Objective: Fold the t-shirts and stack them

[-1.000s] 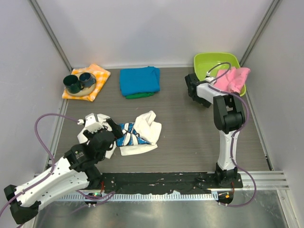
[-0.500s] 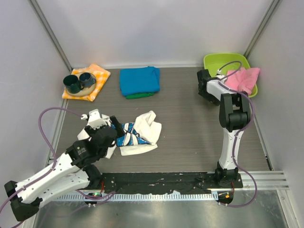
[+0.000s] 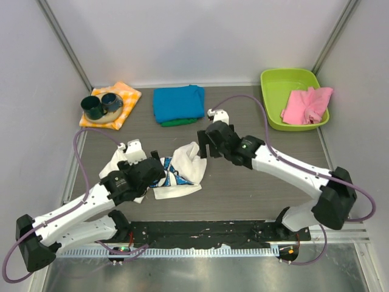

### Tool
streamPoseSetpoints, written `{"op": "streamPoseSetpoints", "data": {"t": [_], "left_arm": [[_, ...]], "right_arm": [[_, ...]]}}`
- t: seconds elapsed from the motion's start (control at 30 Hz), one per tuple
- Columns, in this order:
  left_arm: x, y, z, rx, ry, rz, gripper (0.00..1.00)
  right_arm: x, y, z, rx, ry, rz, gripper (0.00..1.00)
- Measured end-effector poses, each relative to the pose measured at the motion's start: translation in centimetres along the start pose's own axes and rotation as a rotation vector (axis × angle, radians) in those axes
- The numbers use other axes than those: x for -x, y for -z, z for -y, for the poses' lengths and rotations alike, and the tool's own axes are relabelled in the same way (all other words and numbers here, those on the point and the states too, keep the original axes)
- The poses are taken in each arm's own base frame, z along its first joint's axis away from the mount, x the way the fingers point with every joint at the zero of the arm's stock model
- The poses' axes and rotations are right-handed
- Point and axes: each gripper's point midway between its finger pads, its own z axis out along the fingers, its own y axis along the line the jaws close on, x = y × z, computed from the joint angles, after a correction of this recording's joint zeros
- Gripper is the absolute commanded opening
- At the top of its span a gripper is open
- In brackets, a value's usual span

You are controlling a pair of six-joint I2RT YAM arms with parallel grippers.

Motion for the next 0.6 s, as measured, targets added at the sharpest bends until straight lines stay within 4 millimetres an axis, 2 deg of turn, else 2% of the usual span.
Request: {"op": "streamPoseSetpoints", "data": {"t": [0.17, 0.27, 0.37, 0.47, 0.6], "left_arm": [[-1.6, -0.5, -3.4, 0.095, 0.072, -0.02, 1.0], [-1.2, -0.6, -5.1, 0.133, 0.132, -0.004, 1.0], [-0.9, -0.9, -5.9, 0.164, 0.172, -0.005, 1.0], [-2.2, -1.6, -6.3, 0.185, 0.162, -0.039, 1.0], [-4.1, -2.2, -7.3, 0.225, 0.155, -0.076, 1.0]], "right_arm": [[-5.9, 3.5, -3.2, 0.186, 0.094, -0.111, 0.81], [-9.6, 5.2, -6.4, 0.299, 0.179, -0.193, 0.8], [-13.1, 7.0, -9.8, 0.406, 0.26, -0.26, 0.79], [-16.6, 7.5, -12.3, 0.463, 0.326, -0.327, 0.79], [-20.5, 6.6, -14.6, 0.481, 0.401, -0.394, 0.79]]}}
